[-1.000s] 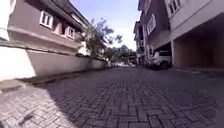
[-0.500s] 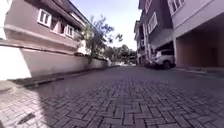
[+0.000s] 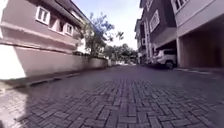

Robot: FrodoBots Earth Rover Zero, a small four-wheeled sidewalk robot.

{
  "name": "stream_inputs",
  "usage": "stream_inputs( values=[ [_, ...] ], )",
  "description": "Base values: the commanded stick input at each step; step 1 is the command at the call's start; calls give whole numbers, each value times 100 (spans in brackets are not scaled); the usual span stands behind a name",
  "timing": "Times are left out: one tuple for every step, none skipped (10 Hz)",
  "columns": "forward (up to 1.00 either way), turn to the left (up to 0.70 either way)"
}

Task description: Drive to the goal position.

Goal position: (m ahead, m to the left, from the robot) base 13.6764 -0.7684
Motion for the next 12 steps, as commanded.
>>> stream_inputs(
  values=[
    [70, 0],
    [70, 0],
    [70, 0],
    [70, 0],
    [70, 0],
    [70, 0],
    [70, 0],
    [70, 0],
    [70, 0],
    [70, 0],
    [70, 0],
    [70, 0]
  ],
)
